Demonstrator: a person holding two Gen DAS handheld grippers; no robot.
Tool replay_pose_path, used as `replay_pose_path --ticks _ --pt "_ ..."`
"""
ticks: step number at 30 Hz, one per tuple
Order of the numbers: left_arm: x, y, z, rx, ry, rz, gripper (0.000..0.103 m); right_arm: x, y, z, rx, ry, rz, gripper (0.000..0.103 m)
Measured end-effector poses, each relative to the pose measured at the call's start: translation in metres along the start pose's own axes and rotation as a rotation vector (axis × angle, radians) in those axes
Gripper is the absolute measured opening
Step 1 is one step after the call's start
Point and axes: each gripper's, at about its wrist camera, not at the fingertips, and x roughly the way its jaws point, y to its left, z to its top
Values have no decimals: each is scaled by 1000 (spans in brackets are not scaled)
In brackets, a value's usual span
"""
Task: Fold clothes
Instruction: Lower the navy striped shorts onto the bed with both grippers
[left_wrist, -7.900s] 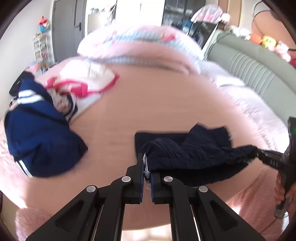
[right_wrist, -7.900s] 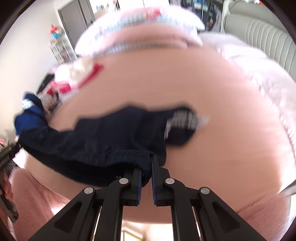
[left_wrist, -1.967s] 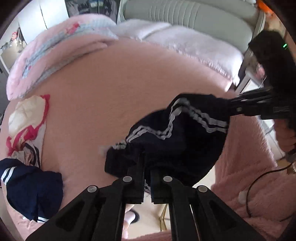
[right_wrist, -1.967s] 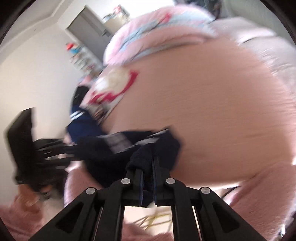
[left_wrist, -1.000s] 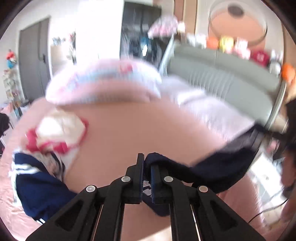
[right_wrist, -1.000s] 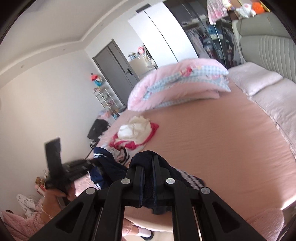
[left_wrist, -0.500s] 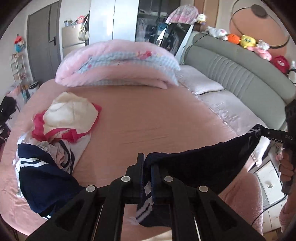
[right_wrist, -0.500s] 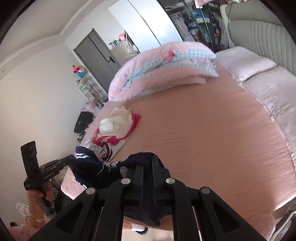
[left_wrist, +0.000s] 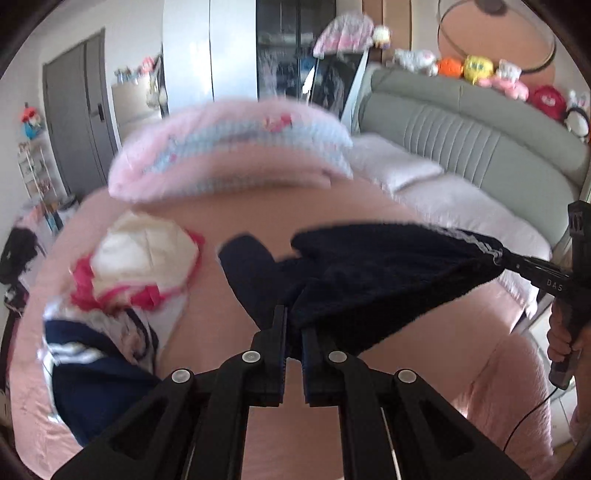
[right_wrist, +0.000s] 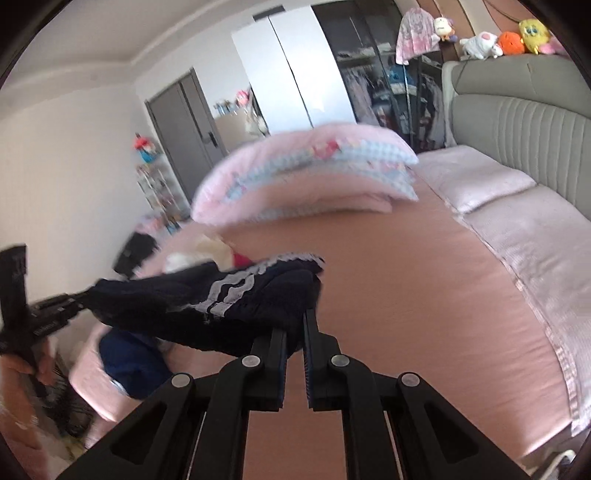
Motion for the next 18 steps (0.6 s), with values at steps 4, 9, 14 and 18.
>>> replay_pose_path --ticks 4,9,14,18 --pt "121 -11 -74 -13 269 5 6 110 -19 -96 5 353 -77 8" --pt "157 -20 -102 7 343 31 6 134 -20 -133 -18 468 -83 10" --pt "147 -12 -97 -57 279 21 6 98 -17 -115 -87 361 -98 32" --pt "131 -6 -90 -135 186 -39 6 73 3 -103 -172 290 -46 34"
